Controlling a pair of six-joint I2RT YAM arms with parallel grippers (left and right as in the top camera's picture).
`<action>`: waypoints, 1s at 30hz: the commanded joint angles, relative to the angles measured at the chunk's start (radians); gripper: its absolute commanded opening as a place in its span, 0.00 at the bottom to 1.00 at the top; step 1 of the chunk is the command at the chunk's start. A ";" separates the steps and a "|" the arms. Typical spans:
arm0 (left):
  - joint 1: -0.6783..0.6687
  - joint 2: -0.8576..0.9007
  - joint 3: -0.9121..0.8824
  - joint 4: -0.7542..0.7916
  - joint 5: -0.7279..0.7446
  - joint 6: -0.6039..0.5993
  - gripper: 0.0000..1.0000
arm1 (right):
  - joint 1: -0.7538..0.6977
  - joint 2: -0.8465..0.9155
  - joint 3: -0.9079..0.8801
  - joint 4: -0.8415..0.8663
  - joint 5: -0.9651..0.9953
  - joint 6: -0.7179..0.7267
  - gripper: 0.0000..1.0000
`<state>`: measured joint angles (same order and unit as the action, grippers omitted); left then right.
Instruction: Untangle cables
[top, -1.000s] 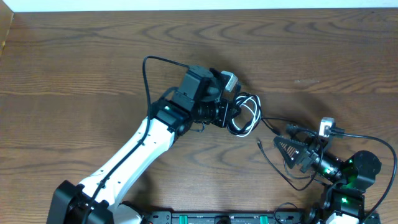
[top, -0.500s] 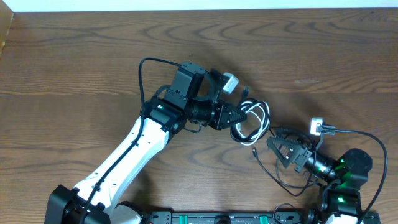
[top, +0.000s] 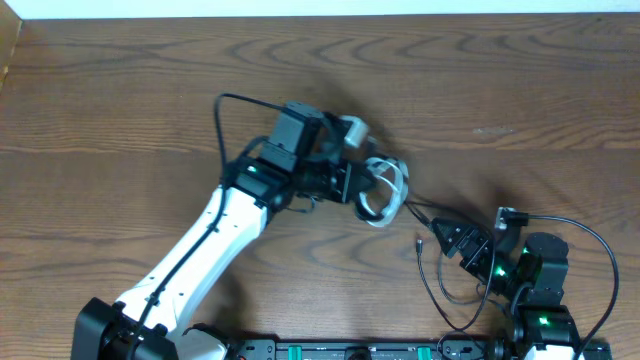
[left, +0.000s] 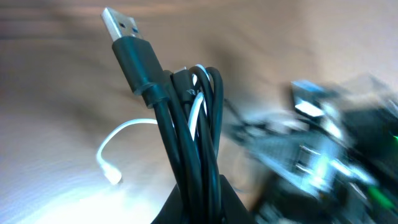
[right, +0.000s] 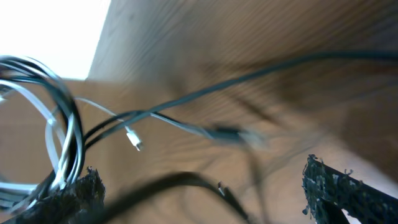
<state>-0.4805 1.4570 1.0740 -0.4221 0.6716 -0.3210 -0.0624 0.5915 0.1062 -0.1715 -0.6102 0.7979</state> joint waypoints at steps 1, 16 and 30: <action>0.099 -0.018 0.010 -0.025 -0.334 -0.141 0.08 | 0.004 -0.004 0.019 -0.002 0.118 -0.044 0.99; 0.422 -0.018 0.010 -0.069 0.214 -0.090 0.08 | 0.005 -0.002 0.258 -0.075 -0.077 -0.328 0.99; 0.362 -0.018 0.010 -0.094 0.151 -0.058 0.08 | 0.005 0.033 0.258 -0.357 0.040 -0.438 0.99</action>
<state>-0.1135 1.4570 1.0740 -0.5171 0.8097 -0.3939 -0.0612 0.6216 0.3561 -0.5259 -0.6464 0.3817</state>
